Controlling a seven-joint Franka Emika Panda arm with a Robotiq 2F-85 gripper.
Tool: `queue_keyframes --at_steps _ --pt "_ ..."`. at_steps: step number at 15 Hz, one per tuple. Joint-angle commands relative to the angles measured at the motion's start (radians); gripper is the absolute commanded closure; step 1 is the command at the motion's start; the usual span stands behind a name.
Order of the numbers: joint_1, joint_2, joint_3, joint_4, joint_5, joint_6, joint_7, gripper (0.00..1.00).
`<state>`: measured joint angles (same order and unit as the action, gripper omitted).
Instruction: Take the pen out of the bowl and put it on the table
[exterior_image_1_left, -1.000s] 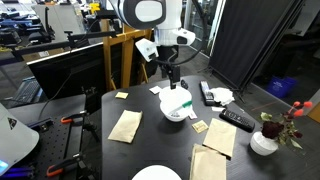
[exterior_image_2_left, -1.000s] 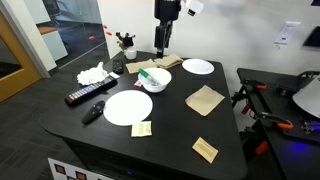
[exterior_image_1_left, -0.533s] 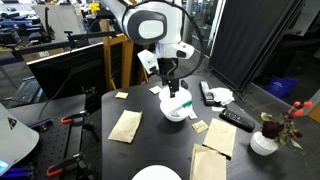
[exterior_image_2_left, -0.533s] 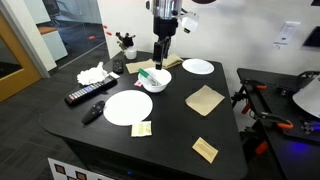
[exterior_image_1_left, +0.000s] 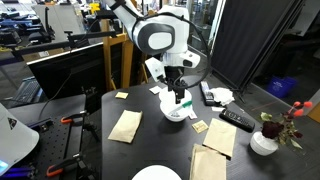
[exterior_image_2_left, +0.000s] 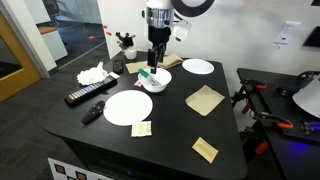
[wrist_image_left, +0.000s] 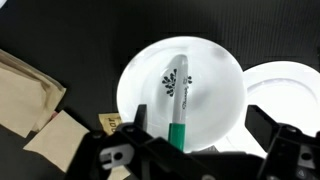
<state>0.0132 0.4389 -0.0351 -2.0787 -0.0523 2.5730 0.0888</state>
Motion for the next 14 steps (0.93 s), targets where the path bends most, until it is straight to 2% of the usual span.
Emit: queue_keyframes --at_steps 1,11,13,14 --pt "0.017 0.061 -0.022 0.072 -0.007 -0.002 0.048 0.00" --pt "0.018 0.160 -0.030 0.171 0.007 -0.038 0.082 0.00" --pt "0.018 0.172 -0.032 0.180 0.008 -0.042 0.082 0.10" --pt "0.018 0.177 -0.033 0.184 0.009 -0.046 0.083 0.11"
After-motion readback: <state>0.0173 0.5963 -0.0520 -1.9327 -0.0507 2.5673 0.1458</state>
